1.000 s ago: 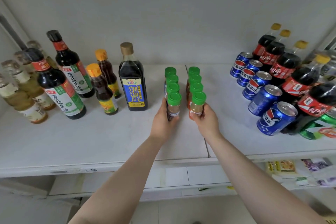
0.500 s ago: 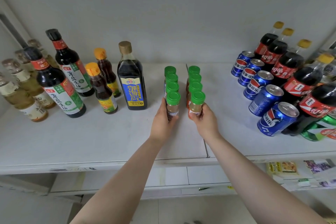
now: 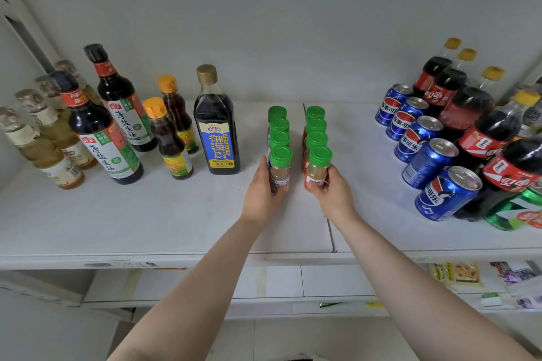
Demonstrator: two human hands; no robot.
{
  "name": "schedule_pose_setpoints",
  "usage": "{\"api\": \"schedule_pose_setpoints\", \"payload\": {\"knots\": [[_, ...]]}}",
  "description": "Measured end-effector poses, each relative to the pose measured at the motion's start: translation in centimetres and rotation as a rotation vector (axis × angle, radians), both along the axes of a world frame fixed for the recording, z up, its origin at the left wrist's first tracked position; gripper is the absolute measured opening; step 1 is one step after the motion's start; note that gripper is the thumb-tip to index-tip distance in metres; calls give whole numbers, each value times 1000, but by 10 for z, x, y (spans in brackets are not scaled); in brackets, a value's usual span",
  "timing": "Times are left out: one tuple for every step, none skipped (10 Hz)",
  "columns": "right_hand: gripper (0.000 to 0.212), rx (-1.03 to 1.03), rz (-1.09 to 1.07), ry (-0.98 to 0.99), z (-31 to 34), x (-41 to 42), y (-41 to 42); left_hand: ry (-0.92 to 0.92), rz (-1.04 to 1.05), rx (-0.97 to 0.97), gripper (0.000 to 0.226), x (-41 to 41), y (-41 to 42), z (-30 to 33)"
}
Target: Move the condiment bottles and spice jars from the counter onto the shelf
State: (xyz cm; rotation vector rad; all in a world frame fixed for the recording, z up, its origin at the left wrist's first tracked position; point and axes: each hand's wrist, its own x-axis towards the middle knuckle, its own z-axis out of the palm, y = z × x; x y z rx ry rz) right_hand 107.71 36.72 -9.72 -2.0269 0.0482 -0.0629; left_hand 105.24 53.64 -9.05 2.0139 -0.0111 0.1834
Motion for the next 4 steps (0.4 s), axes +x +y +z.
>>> {"api": "schedule_pose_setpoints", "payload": {"knots": [[54, 19, 0, -15, -2, -1, -2, 34, 33, 56, 80, -2, 1, -2], [58, 5, -34, 1, 2, -13, -3, 84, 45, 148, 84, -13, 4, 3], [68, -1, -72, -1, 4, -25, -4, 75, 40, 201, 79, -26, 11, 2], [62, 93, -179, 6, 8, -38, -2, 72, 71, 190, 71, -38, 20, 5]]}}
